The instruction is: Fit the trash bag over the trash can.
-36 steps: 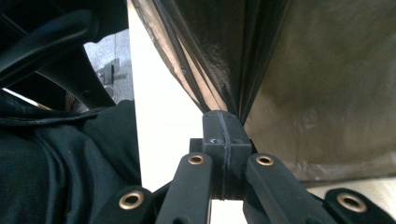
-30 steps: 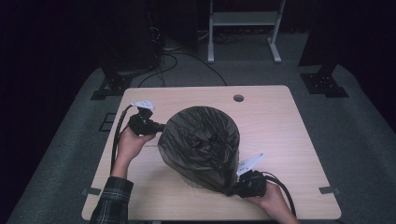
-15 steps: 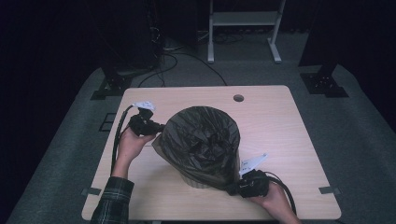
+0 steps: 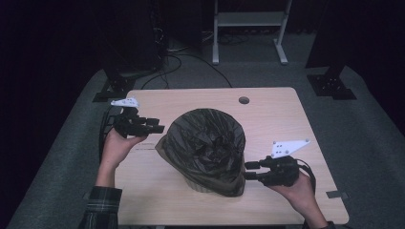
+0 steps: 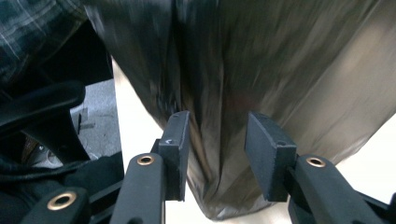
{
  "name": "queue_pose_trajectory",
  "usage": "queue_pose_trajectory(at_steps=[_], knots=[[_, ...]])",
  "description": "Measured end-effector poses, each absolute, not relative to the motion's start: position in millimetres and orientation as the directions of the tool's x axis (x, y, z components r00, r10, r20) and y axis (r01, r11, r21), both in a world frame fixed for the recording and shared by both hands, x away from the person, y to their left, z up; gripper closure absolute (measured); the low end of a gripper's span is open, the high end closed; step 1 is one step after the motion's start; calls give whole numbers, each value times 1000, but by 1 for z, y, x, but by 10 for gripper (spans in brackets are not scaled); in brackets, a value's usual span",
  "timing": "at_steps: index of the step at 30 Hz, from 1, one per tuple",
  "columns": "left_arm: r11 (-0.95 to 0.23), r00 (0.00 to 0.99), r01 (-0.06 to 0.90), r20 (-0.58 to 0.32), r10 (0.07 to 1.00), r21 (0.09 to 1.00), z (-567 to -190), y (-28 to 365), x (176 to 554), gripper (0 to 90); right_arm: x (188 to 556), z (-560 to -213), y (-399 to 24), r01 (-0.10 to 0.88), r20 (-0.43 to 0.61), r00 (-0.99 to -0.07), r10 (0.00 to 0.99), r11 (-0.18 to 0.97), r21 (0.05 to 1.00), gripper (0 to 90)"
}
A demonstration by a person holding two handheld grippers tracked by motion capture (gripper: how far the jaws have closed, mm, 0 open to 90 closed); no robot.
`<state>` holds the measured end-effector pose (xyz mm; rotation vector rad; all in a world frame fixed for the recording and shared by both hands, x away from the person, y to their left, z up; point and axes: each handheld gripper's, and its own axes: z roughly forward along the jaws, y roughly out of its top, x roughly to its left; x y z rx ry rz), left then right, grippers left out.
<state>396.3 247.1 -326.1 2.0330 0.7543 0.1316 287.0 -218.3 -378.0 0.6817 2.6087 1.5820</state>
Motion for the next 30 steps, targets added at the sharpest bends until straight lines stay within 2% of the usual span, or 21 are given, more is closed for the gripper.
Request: queue_pose_trajectory(at_steps=[12,18,24,26,30], knots=[[-431,861,413,-189,472,802,-311,255,349,415,305,-342,-223,333,182,-895,407,339,880,542],[-453,884,386,-182,431,803,-307,251,332,401,311,-334,-223,326,172,-893,415,335,884,543],[-502,903,369,-174,392,782,-314,237,331,410,312,-333,-223,324,170,-891,420,330,886,551],[-510,911,365,-185,369,779,-316,234,331,474,313,-333,-223,324,169,-891,422,328,888,557],[-550,931,340,-188,314,763,-318,229,331,823,313,-332,-225,325,170,-888,427,323,889,571]])
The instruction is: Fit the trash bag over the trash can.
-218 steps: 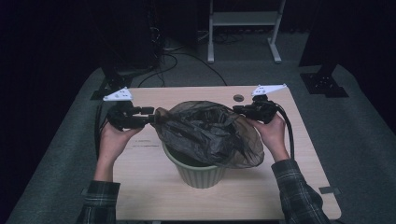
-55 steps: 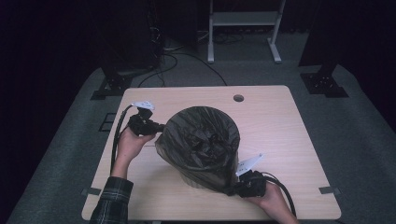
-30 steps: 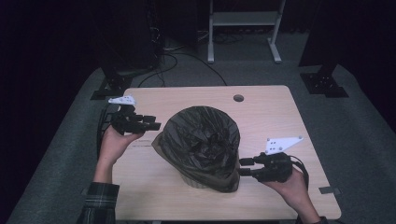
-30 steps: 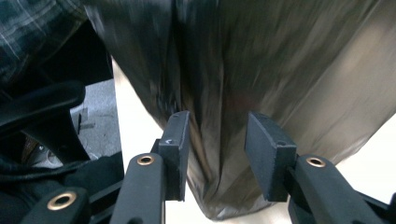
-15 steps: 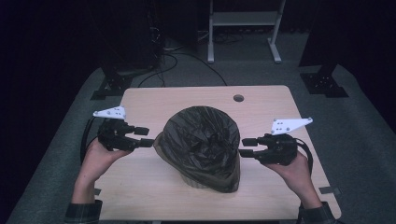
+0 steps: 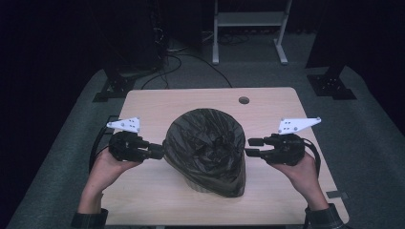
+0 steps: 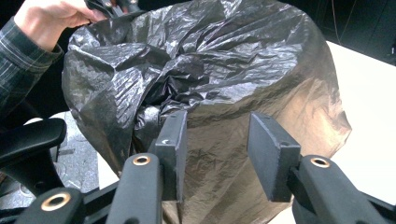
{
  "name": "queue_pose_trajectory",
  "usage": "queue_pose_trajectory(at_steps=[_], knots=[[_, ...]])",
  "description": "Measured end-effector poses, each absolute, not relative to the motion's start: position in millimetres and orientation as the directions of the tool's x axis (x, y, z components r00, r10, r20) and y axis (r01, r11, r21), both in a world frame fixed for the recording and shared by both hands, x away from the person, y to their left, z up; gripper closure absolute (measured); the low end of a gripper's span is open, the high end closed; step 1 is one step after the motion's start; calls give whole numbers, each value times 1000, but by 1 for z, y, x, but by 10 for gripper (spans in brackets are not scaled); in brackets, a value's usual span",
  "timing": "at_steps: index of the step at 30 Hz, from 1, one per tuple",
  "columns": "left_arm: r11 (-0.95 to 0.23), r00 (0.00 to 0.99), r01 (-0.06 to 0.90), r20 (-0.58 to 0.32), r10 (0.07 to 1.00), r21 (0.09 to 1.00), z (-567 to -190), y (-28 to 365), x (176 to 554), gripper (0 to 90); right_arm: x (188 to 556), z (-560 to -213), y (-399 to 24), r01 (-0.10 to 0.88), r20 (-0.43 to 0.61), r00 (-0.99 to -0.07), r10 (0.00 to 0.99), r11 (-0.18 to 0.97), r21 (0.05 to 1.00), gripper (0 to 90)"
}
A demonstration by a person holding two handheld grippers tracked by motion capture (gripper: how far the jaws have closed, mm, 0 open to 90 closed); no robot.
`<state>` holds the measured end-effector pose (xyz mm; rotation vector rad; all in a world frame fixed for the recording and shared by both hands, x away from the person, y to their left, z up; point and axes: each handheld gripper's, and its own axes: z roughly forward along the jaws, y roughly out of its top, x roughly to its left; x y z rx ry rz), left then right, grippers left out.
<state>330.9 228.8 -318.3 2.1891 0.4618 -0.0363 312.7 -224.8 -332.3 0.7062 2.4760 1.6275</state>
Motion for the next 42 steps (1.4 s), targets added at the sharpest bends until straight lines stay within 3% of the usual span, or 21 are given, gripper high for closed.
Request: queue_pose_trajectory(at_steps=[1,2,17,29,33,38,42], knots=[[-558,933,334,-183,310,760,-318,227,330,896,313,-332,-225,324,169,-888,428,322,889,576],[-556,933,334,-187,306,761,-318,227,330,900,313,-332,-226,320,164,-888,429,322,891,578],[-631,894,439,-244,375,640,-381,224,340,900,313,-324,-223,299,147,-892,427,314,901,584],[-707,856,517,-274,439,482,-440,214,349,900,314,-324,-220,298,145,-893,427,316,901,585],[-683,858,512,-277,432,521,-435,216,346,896,314,-323,-220,297,144,-893,426,319,900,585],[-628,853,509,-244,462,589,-420,228,337,585,313,-320,-221,289,136,-894,427,316,904,568],[-601,858,469,-175,482,647,-420,237,325,292,314,-316,-220,289,133,-893,430,320,902,486]])
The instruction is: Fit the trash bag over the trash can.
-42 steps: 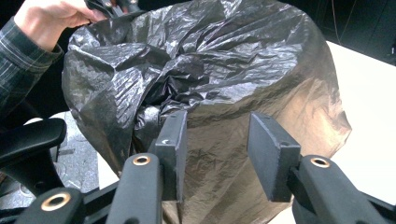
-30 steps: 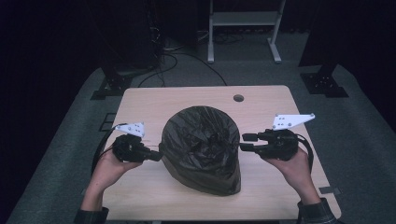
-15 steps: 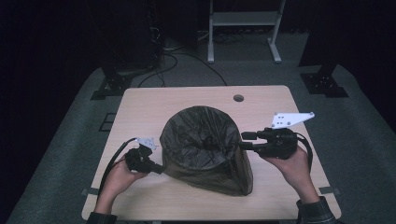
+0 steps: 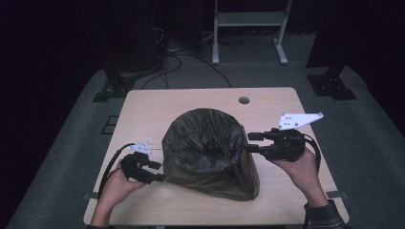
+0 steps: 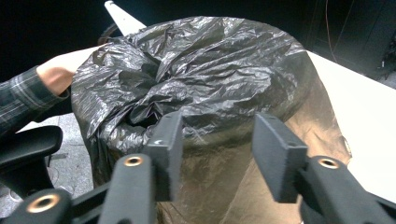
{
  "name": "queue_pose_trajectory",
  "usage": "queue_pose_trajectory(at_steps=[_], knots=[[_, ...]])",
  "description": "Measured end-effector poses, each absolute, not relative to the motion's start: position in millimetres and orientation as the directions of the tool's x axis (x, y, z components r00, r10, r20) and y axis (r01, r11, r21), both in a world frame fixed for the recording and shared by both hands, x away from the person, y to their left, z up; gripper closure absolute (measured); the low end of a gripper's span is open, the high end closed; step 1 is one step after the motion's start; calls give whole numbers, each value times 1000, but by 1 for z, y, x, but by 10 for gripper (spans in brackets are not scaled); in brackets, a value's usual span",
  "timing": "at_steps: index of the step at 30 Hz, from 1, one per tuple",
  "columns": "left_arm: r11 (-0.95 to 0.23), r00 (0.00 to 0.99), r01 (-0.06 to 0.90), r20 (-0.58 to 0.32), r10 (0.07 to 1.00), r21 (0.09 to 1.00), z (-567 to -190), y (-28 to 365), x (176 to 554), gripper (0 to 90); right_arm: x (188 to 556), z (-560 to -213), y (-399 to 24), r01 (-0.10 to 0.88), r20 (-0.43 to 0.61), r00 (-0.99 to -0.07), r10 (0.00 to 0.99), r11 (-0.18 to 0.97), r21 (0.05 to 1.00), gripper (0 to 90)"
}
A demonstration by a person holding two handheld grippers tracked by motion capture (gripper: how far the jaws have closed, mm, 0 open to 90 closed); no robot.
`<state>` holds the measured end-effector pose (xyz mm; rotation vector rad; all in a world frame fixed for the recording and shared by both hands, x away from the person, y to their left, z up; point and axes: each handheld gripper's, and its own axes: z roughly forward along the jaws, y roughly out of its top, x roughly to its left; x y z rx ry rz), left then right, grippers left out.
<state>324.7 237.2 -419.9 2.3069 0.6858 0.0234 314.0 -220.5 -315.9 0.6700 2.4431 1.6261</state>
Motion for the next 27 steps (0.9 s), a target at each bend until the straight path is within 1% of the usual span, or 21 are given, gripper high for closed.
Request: queue_pose_trajectory(at_steps=[1,3,4,6,7,12,16,22,27], knots=[[-604,860,455,-147,489,654,-422,239,322,213,314,-315,-220,289,132,-892,431,321,902,454],[-615,865,439,-122,487,655,-426,242,317,140,315,-313,-219,287,126,-890,439,322,902,397],[-625,866,432,-107,488,651,-429,243,315,90,315,-312,-219,287,124,-889,441,325,901,371],[-640,870,417,-79,487,645,-435,245,312,53,315,-310,-217,282,117,-888,444,328,902,328],[-648,868,420,-74,491,635,-438,247,311,18,315,-309,-216,280,115,-890,442,329,902,305],[-673,858,426,-35,512,605,-456,255,308,0,318,-303,-210,273,99,-892,441,351,895,131],[-684,858,412,-4,513,603,-464,258,307,0,320,-296,-202,245,62,-899,434,381,891,88],[-680,855,406,9,519,611,-473,260,307,0,326,-286,-184,219,28,-912,409,427,877,15],[-664,855,394,11,518,635,-475,262,307,0,335,-283,-167,215,17,-925,380,485,848,6]])
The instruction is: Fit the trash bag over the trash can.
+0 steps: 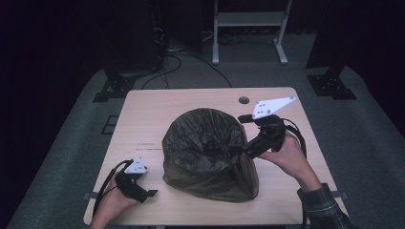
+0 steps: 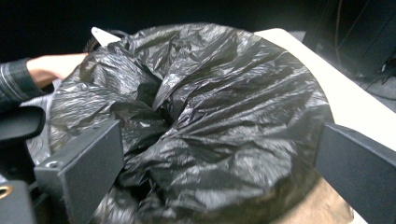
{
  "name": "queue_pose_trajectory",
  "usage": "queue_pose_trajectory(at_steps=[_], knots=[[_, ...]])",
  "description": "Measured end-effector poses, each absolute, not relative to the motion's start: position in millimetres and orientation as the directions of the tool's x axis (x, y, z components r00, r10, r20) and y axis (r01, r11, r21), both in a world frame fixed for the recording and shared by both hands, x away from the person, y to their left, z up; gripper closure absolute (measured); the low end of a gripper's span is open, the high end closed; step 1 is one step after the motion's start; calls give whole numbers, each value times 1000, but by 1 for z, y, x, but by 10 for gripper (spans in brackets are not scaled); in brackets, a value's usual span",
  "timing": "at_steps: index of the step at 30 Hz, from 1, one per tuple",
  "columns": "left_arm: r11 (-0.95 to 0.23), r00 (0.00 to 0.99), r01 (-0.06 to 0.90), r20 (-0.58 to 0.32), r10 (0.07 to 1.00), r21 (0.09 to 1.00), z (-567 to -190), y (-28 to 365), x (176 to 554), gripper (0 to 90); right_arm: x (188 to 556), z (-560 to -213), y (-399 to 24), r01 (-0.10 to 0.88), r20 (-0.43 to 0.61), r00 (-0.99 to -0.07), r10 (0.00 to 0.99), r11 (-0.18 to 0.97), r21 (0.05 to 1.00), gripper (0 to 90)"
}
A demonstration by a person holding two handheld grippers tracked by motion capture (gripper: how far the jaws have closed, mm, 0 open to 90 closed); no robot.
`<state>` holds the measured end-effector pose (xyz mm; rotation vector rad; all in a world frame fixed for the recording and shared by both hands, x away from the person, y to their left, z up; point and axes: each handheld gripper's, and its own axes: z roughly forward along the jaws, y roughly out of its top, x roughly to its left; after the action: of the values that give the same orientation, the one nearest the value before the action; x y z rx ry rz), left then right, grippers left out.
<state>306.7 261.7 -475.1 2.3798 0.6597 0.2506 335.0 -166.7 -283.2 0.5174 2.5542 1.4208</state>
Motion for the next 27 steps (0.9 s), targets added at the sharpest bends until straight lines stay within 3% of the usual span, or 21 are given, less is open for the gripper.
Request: queue_pose_trajectory(at_steps=[10,27], knots=[[-628,859,369,6,512,685,-480,264,306,0,351,-291,-131,192,-7,-953,303,622,759,6],[-605,859,354,8,512,713,-483,267,304,0,364,-306,-85,237,-5,-961,276,832,502,4]])
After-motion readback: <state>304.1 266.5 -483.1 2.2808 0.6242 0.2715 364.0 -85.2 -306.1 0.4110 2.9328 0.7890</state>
